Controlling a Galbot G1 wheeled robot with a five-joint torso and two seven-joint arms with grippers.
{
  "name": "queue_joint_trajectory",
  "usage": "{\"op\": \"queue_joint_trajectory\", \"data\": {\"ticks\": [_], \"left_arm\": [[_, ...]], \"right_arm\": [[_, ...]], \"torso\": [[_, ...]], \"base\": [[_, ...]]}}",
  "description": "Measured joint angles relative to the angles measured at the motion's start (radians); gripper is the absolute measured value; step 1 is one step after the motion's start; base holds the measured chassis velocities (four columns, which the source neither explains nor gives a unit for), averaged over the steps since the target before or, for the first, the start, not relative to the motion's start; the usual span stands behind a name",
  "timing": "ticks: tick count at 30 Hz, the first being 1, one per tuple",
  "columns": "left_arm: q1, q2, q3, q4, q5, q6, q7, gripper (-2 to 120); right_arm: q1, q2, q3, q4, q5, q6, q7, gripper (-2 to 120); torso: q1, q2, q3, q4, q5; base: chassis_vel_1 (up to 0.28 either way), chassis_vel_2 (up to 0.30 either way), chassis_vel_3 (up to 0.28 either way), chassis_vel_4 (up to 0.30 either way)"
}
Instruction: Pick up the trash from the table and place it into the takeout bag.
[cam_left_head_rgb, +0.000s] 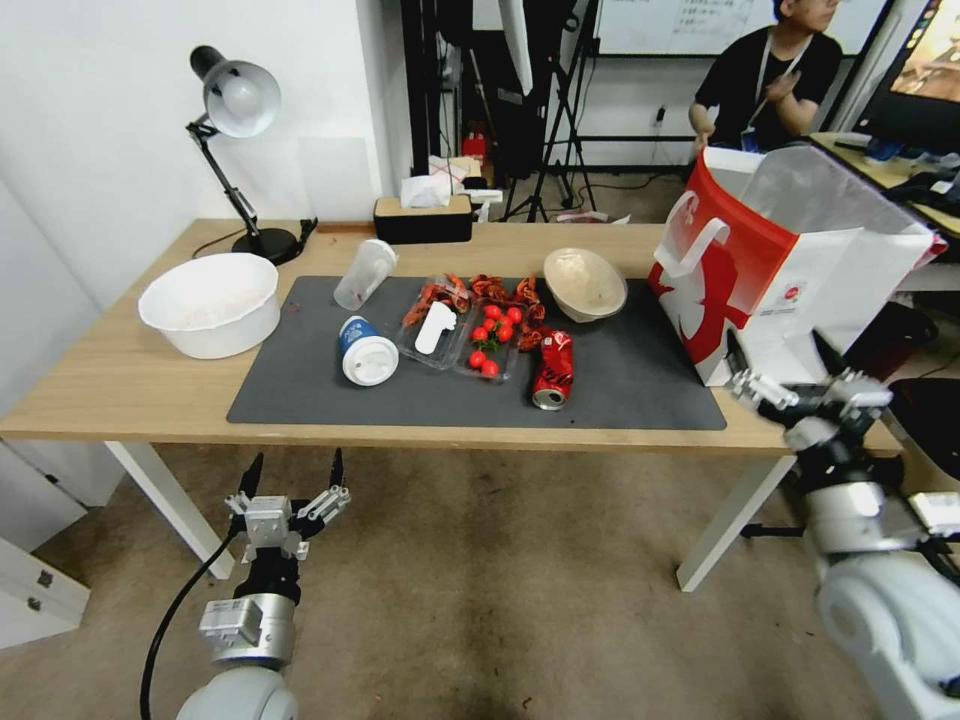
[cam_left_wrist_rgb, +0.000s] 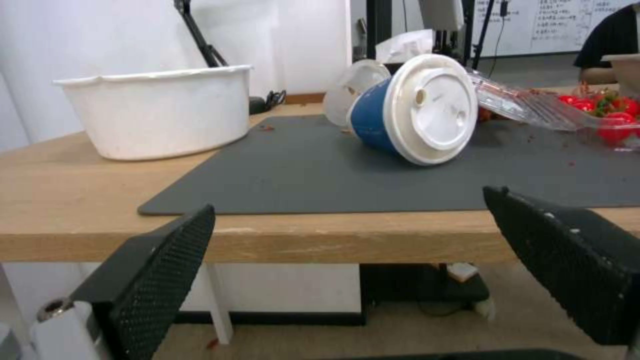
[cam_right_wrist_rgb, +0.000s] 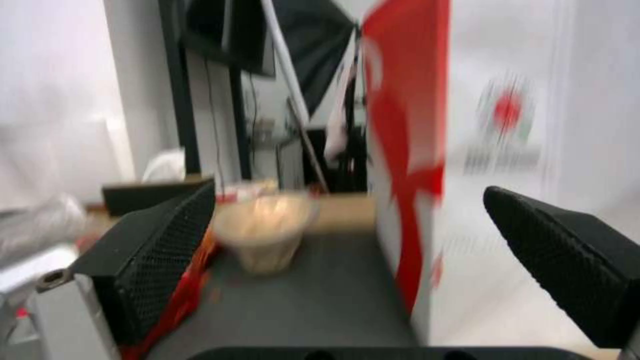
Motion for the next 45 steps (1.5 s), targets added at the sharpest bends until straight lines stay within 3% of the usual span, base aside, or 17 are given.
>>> {"op": "queue_joint_trajectory", "data": {"ticks": [5,10,36,45], "left_arm": [[0.0,0.005,-0.002,0.012,-0.01,-0.008,0.002,100],[0.0,0.007,-0.002,0.019,-0.014,-0.013,0.004,100],[-0.007,0.013,-0.002,0.034,-0.025,-0.022,0.01,100],[-0.009,0.016,-0.007,0.035,-0.029,-0.023,0.01,100]], "right_arm": [[-0.064,0.079,-0.114,-0.044,-0.072,-0.009,0.001,100],[-0.081,0.111,-0.164,-0.073,-0.114,-0.011,0.01,100],[-0.12,0.147,-0.21,-0.055,-0.181,-0.032,0.065,100],[-0.066,0.15,-0.263,-0.02,-0.181,-0.104,0.111,100]], "torso": [[0.0,0.0,0.0,0.0001,0.0001],[0.0,0.0,0.0,0.0001,0.0001],[0.0,0.0,0.0,0.0,0.0002],[0.0,0.0,0.0,0.0,0.0001]], "base": [[0.0,0.0,0.0,0.0],[0.0,0.0,0.0,0.0],[0.0,0.0,0.0,0.0],[0.0,0.0,0.0,0.0]]}}
